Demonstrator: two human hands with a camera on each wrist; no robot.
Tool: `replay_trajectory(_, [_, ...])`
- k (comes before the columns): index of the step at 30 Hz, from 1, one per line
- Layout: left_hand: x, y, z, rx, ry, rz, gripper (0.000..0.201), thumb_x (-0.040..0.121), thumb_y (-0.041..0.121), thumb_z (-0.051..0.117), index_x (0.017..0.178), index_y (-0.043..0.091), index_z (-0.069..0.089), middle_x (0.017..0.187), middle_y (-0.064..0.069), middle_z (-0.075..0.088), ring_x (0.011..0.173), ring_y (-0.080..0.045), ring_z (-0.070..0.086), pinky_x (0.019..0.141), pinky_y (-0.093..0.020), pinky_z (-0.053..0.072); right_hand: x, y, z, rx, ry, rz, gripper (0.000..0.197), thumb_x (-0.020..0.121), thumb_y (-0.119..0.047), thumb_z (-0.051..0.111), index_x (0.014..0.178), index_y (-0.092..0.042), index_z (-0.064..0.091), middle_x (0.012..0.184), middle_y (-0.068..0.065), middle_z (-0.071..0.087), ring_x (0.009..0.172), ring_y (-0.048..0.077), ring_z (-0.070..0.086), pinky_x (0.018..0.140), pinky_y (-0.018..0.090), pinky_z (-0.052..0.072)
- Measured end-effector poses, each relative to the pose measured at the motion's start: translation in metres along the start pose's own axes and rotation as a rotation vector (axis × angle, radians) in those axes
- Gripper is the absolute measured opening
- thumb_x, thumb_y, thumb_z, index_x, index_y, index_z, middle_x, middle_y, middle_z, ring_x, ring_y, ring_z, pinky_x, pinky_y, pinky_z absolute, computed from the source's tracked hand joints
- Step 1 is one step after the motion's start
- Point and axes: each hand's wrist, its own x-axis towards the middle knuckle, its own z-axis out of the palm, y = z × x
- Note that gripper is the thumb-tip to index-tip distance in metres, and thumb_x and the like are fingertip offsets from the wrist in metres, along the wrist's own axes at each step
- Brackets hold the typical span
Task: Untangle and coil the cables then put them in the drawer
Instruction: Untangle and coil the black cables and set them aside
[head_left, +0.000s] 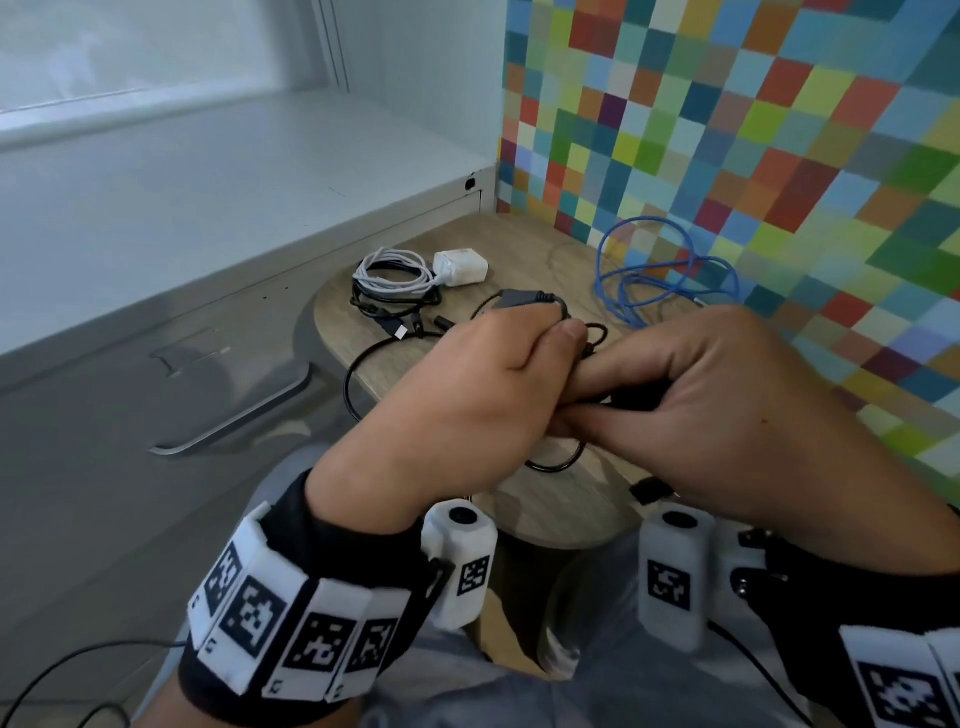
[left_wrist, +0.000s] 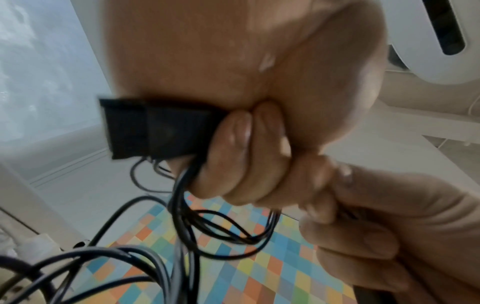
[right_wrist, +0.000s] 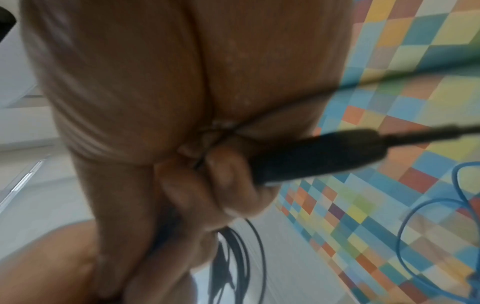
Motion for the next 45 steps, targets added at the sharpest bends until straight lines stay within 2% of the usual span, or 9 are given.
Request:
replay_trajectory(6, [-0.002, -0.003, -0.008, -0.028, -0.191, -0.164, 0.056, 0.107, 0.041, 0.043, 0.069, 0.010, 0.069, 0.041, 0.009, 0.046, 0.039, -0.010, 0.039, 0.046, -0.024, 0.035, -0.002, 0.003, -0.024, -0.100, 0.017, 0.078, 0.022, 0.076, -0.025, 0.084, 0.088, -0.044, 0.080, 0.078, -0.025, 0.076, 0.074, 0.000, 0.073, 0.069, 0.021, 0.058])
replay_trajectory(10, [-0.004, -0.012, -0.013, -0.202, -0.235, -0.188, 0.063, 0.108, 0.045, 0.043, 0.059, 0.008, 0.057, 0.044, 0.006, 0.038, 0.038, -0.010, 0.029, 0.043, -0.021, 0.027, -0.004, 0.004, -0.034, -0.118, -0.026, 0.088, 0.027, 0.073, -0.028, 0.085, 0.092, -0.047, 0.079, 0.079, -0.028, 0.075, 0.077, -0.003, 0.072, 0.067, 0.013, 0.052])
replay_trajectory(17, [-0.002, -0.020, -0.011, -0.735, -0.120, -0.243, 0.050, 0.099, 0.044, 0.053, 0.055, 0.022, 0.047, 0.054, 0.004, 0.031, 0.044, -0.010, 0.019, 0.038, -0.020, 0.016, -0.005, 0.011, -0.035, 0.094, 0.015, 0.079, 0.033, 0.072, -0.045, 0.075, 0.104, -0.048, 0.079, 0.078, 0.005, 0.079, 0.063, 0.023, 0.073, 0.069, 0.054, 0.062])
replay_trajectory(21, [-0.001, -0.023, -0.014, -0.817, -0.104, -0.213, 0.047, 0.096, 0.049, 0.047, 0.057, 0.023, 0.044, 0.054, 0.006, 0.028, 0.044, -0.010, 0.018, 0.039, -0.022, 0.015, -0.004, 0.025, -0.030, 0.211, 0.118, 0.043, 0.027, 0.079, -0.029, 0.075, 0.104, -0.034, 0.082, 0.059, 0.015, 0.069, 0.047, 0.028, 0.062, 0.055, 0.037, 0.055])
replay_trajectory(26, [-0.002, -0.024, -0.013, -0.926, -0.162, -0.228, 0.050, 0.092, 0.055, 0.047, 0.054, 0.024, 0.039, 0.052, 0.004, 0.024, 0.041, -0.009, 0.015, 0.041, -0.021, 0.009, 0.001, 0.033, -0.028, 0.275, 0.227, 0.015, 0.022, 0.079, -0.024, 0.077, 0.100, -0.027, 0.083, 0.088, 0.007, 0.079, 0.059, 0.011, 0.061, 0.057, 0.019, 0.046])
replay_trajectory(33, [-0.007, -0.029, -0.023, -1.190, -0.226, -0.192, 0.051, 0.090, 0.047, 0.055, 0.046, 0.026, 0.041, 0.049, 0.005, 0.015, 0.038, -0.010, 0.007, 0.041, -0.021, 0.005, 0.002, 0.033, -0.027, 0.320, 0.136, 0.044, 0.023, 0.088, -0.018, 0.069, 0.104, -0.028, 0.082, 0.067, 0.009, 0.073, 0.045, 0.028, 0.037, 0.043, 0.030, 0.031])
replay_trajectory(36, [-0.007, -0.030, -0.023, -1.210, -0.207, -0.187, 0.052, 0.094, 0.046, 0.051, 0.048, 0.028, 0.035, 0.049, 0.005, 0.013, 0.038, -0.010, 0.007, 0.041, -0.020, 0.005, 0.001, 0.032, -0.030, 0.261, 0.151, 0.036, 0.024, 0.088, -0.024, 0.067, 0.105, -0.033, 0.082, 0.076, 0.006, 0.076, 0.052, 0.019, 0.048, 0.048, 0.028, 0.039])
replay_trajectory(40, [-0.007, -0.030, -0.025, -1.236, -0.178, -0.201, 0.050, 0.097, 0.046, 0.040, 0.053, 0.028, 0.023, 0.048, 0.007, 0.012, 0.037, -0.010, 0.007, 0.041, -0.020, 0.004, 0.002, 0.039, -0.031, 0.237, 0.264, -0.001, 0.023, 0.092, -0.011, 0.072, 0.101, -0.028, 0.083, 0.077, 0.011, 0.074, 0.065, 0.043, 0.060, 0.052, 0.039, 0.046])
replay_trajectory(45, [-0.006, -0.034, -0.019, -1.356, -0.326, -0.152, 0.051, 0.100, 0.046, 0.040, 0.054, 0.029, 0.027, 0.048, 0.010, 0.015, 0.036, -0.009, 0.009, 0.041, -0.019, 0.003, 0.007, 0.041, -0.025, 0.364, 0.327, -0.026, 0.005, 0.083, -0.005, 0.074, 0.084, -0.010, 0.073, 0.074, 0.014, 0.071, 0.060, 0.017, 0.067, 0.056, 0.018, 0.050])
